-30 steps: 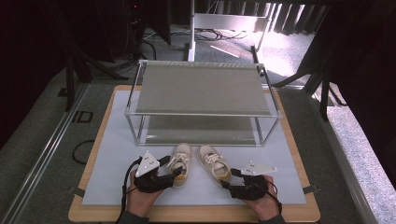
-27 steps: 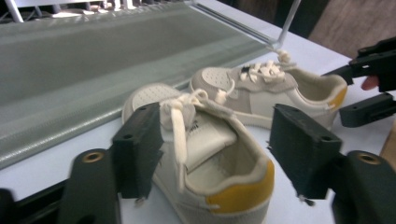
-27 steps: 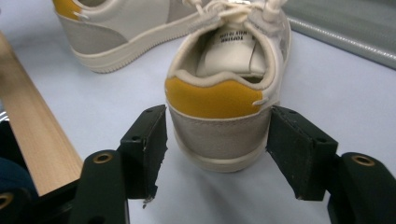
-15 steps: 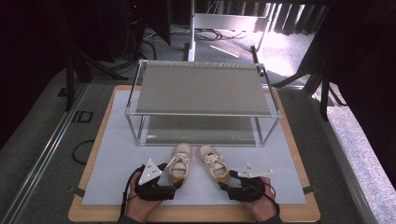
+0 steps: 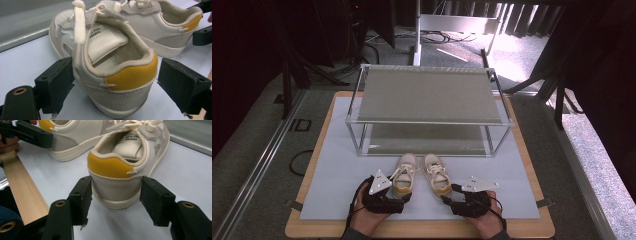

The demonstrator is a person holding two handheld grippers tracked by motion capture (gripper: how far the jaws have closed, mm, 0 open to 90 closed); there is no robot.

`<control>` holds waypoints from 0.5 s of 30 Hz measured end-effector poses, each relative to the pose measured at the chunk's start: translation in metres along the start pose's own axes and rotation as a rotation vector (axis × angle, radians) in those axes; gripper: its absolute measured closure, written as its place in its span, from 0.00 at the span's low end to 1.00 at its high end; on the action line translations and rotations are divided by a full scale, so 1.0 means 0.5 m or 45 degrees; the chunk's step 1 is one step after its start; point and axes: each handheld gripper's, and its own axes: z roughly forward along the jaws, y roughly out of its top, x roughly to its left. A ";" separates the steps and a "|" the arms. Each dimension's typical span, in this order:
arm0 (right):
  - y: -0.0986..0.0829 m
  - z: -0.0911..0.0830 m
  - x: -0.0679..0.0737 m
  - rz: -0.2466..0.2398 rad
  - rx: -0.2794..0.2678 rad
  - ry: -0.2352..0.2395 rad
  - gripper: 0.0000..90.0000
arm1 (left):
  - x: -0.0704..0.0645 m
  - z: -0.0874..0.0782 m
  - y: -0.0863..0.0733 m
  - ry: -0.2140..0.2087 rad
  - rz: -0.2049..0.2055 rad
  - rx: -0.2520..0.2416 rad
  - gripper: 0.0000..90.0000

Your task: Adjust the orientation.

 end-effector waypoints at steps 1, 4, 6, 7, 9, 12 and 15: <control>0.000 0.001 0.001 0.002 -0.001 -0.002 0.47 | 0.003 0.004 -0.001 -0.009 -0.007 0.017 0.14; 0.002 0.005 0.003 0.001 -0.004 0.001 0.48 | 0.006 0.012 -0.004 -0.035 -0.024 0.032 0.15; 0.003 0.007 0.004 -0.001 -0.005 0.006 0.48 | 0.002 0.016 -0.003 -0.020 -0.006 0.040 0.15; 0.004 0.009 0.005 0.000 -0.007 0.005 0.48 | 0.004 0.017 -0.002 -0.024 -0.013 0.042 0.15; 0.006 0.013 0.009 -0.002 -0.009 0.012 0.49 | 0.005 0.016 -0.002 -0.030 -0.019 0.044 0.16; 0.009 0.019 0.015 -0.013 -0.007 0.017 0.51 | 0.003 0.016 -0.001 -0.031 -0.020 0.044 0.17; 0.009 0.022 0.020 -0.023 -0.005 0.028 0.50 | -0.005 0.016 0.001 -0.043 0.003 0.049 0.17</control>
